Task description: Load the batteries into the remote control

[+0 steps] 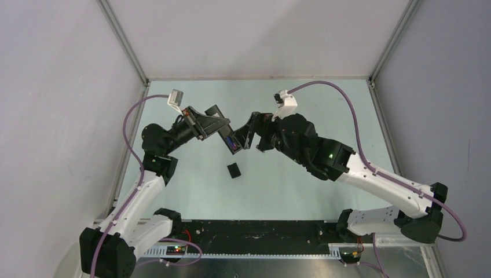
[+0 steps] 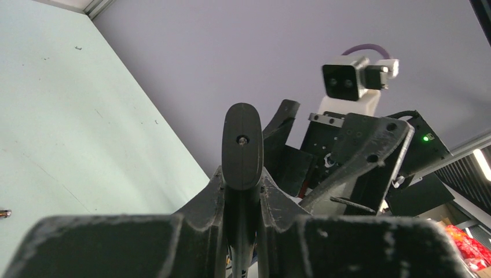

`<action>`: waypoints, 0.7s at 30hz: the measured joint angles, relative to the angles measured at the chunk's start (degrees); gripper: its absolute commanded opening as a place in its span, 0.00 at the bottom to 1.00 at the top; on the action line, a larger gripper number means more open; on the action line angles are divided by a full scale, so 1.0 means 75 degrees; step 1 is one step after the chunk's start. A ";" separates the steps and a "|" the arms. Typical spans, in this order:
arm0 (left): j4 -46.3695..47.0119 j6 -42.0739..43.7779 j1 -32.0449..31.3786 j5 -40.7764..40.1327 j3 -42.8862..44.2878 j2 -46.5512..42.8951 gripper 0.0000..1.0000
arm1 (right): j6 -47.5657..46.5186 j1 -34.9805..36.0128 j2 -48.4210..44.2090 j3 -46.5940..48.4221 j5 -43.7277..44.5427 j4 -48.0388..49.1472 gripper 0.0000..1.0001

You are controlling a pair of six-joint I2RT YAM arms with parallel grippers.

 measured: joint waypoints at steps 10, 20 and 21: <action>0.0000 0.0003 0.0000 0.0009 0.0000 0.0044 0.00 | 0.2774 -0.0335 0.0291 -0.0017 -0.1355 -0.0213 1.00; 0.0006 0.0006 0.0000 0.0012 0.0000 0.0044 0.00 | 0.4202 -0.0350 0.0638 -0.0414 -0.2218 0.0350 0.96; 0.0006 0.0006 0.0000 0.0012 0.0000 0.0044 0.00 | 0.4284 -0.0353 0.0638 -0.0472 -0.2244 0.0373 0.95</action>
